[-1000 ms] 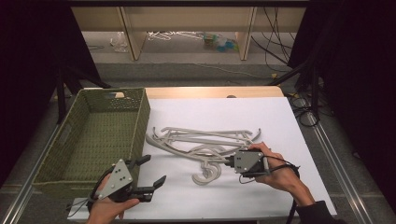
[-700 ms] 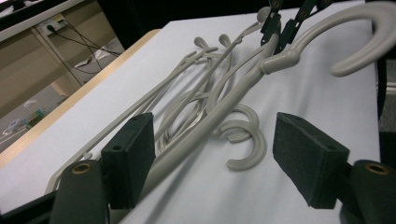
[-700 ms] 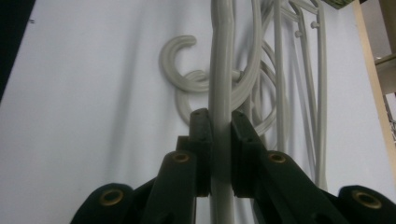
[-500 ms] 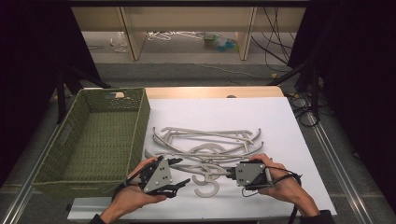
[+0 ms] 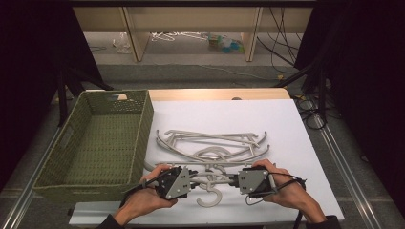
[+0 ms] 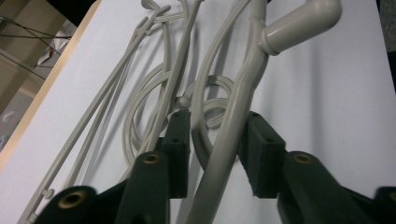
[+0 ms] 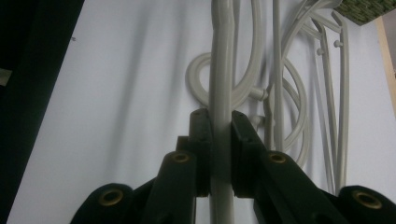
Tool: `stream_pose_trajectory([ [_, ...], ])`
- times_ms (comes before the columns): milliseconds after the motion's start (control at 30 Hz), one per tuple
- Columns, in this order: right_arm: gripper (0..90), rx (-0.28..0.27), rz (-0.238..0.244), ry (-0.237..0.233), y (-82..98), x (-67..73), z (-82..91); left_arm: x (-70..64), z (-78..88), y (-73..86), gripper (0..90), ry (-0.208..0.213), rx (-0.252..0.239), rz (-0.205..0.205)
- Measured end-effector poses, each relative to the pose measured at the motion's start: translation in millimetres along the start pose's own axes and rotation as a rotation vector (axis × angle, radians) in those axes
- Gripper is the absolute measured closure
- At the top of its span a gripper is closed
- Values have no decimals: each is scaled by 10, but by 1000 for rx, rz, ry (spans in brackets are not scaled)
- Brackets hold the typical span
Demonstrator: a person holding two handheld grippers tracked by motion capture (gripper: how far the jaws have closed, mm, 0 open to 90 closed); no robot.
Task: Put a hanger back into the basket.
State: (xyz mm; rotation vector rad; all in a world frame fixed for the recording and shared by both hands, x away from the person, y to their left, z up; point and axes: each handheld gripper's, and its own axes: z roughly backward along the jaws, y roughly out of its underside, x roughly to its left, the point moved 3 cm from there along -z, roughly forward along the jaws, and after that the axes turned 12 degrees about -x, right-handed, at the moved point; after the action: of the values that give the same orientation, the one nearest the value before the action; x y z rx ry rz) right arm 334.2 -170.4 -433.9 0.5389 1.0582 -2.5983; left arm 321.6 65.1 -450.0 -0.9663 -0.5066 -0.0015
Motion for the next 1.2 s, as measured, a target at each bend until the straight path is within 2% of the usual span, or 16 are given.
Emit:
stream_pose_trajectory([
  [33,818,6,-18,9,13,6,11,-10,-20,-24,683,6,16,-45],
  [100,812,-1,-24,-5,24,-1,9,-13,-23,-39,716,11,25,-63],
  [167,808,-10,-31,6,38,-18,26,-6,-24,-99,737,23,38,-113],
  [300,802,-24,-24,16,49,-58,66,12,-30,-143,753,32,38,-120],
  [367,788,-45,-77,54,54,-67,116,33,-31,-175,768,38,30,-115],
  [467,761,-62,-91,84,62,-108,140,44,-24,-199,786,46,26,-105],
  [567,659,-78,-136,143,57,-143,153,106,3,-235,789,54,-4,-19],
  [667,555,-83,-158,188,27,-148,139,139,23,-239,789,45,-22,23],
  [700,459,-101,-183,259,-1,-188,148,170,55,-244,790,43,-30,66],
  [733,422,-137,-239,287,-30,-200,176,183,67,-244,790,40,-32,90],
  [867,349,-251,-321,382,-95,-248,313,281,145,-239,790,20,-48,232],
  [900,349,-251,-321,382,-95,-248,313,281,145,-239,790,20,-48,232],
  [933,338,-311,-377,433,-124,-272,403,307,169,-238,791,11,-51,258],
  [967,338,-311,-377,433,-124,-272,403,334,194,-241,791,1,-56,288],
  [1033,333,-393,-454,472,-155,-268,501,414,273,-254,791,-24,-83,364],
  [1200,325,-421,-508,457,-136,-173,544,512,387,-289,791,-53,-108,436],
])
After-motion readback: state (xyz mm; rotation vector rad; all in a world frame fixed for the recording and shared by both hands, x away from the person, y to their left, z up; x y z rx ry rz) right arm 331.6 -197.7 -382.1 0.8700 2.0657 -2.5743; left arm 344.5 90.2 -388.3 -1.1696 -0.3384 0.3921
